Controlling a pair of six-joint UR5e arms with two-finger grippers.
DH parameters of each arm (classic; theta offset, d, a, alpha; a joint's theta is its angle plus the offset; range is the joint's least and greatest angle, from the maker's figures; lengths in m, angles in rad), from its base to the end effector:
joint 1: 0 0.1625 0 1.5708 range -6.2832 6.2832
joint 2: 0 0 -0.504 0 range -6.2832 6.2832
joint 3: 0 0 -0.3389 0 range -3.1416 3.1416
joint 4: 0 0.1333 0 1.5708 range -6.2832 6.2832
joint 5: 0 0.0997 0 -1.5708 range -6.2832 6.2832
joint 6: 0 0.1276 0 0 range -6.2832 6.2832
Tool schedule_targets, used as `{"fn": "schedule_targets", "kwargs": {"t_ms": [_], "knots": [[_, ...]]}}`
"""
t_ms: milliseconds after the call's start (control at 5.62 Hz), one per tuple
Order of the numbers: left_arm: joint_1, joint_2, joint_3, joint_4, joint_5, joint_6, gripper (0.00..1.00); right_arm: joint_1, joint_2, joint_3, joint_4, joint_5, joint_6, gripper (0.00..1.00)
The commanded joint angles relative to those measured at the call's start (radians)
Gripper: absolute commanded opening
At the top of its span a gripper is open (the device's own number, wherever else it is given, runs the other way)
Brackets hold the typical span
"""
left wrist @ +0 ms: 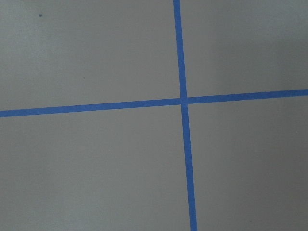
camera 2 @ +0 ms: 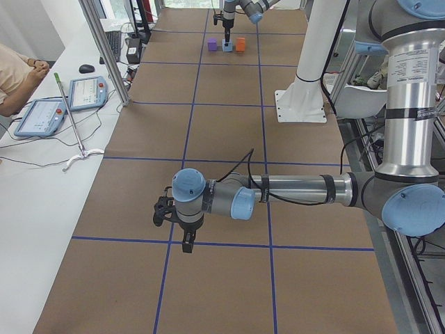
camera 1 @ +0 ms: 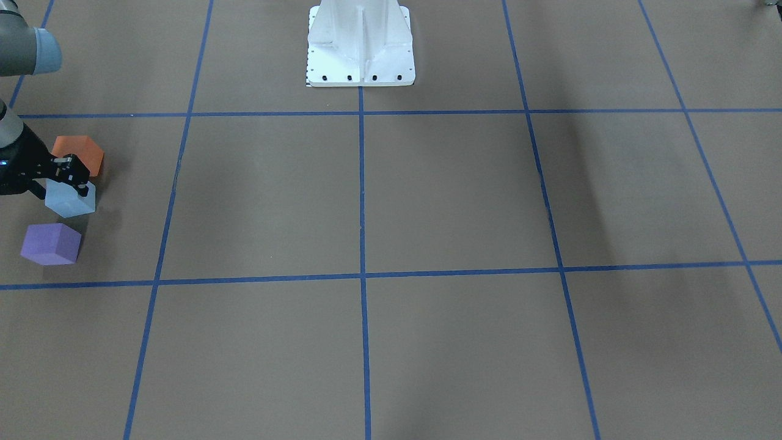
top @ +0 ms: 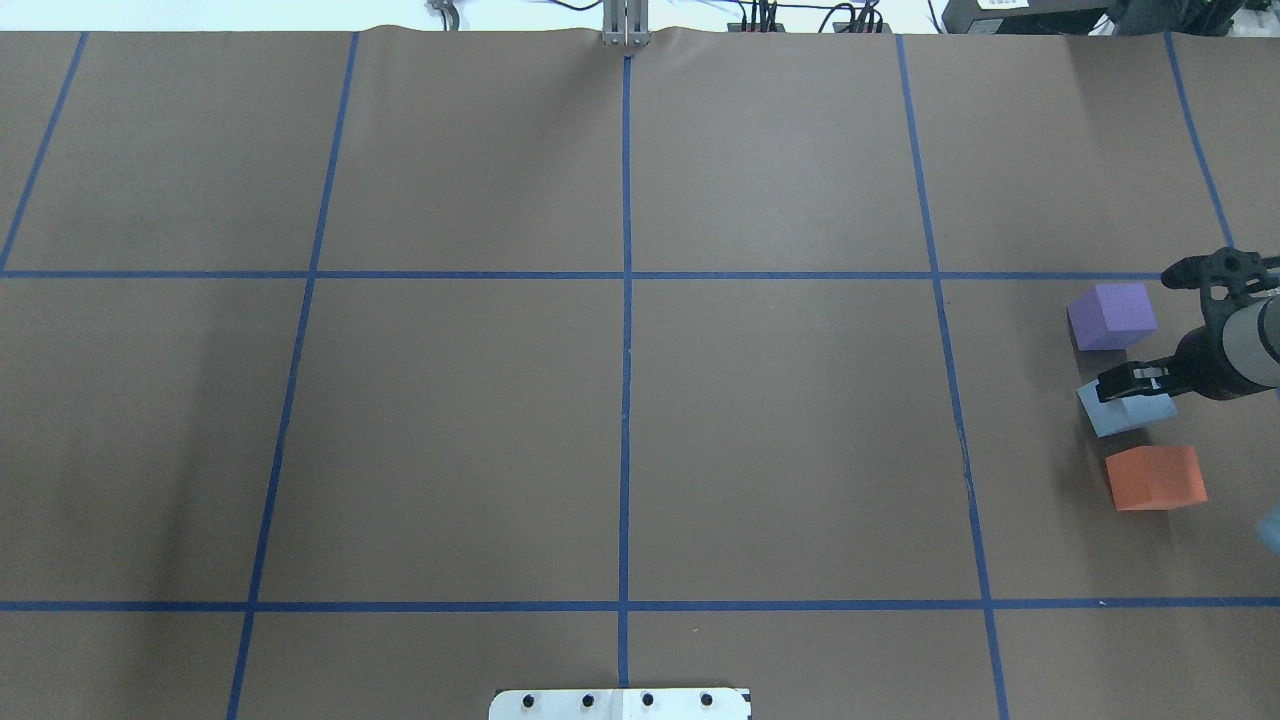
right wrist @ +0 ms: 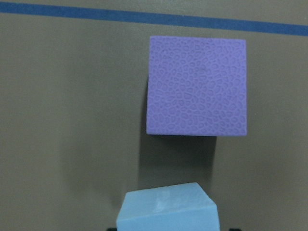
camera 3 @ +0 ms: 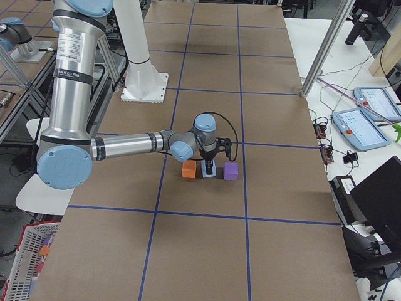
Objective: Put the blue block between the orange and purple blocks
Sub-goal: 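Lower the light blue cube into the gap between purple and orange cubes, then open the right gripper and lift it away from the cubes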
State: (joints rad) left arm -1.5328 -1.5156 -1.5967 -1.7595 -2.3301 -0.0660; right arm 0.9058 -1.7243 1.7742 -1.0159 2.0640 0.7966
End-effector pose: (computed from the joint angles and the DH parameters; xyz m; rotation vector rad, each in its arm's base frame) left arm -0.0293 -0.4255 0.7512 0.1121 0.7644 0.0339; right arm -0.1940 -0.3655 0.6794 0.1219 -0.7505 -0.0239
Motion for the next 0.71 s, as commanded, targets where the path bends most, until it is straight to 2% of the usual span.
{"fn": "schedule_targets", "kwargs": {"t_ms": [0, 178, 356, 534], "knots": [[0.000, 0.000, 0.001, 0.000, 0.000, 0.000, 1.00, 0.048, 0.006, 0.045, -0.018, 0.033, -0.017, 0.99], [-0.001, 0.000, 0.003, 0.000, 0.000, 0.000, 1.00, 0.144, 0.015, 0.050, -0.062, 0.115, -0.089, 0.99], [-0.001, 0.003, 0.004, 0.000, 0.000, 0.000, 1.00, 0.285, 0.023, 0.050, -0.185, 0.184, -0.313, 1.00], [0.000, 0.003, 0.013, 0.000, 0.002, 0.000, 1.00, 0.411, 0.055, 0.047, -0.345, 0.192, -0.556, 0.99]]}}
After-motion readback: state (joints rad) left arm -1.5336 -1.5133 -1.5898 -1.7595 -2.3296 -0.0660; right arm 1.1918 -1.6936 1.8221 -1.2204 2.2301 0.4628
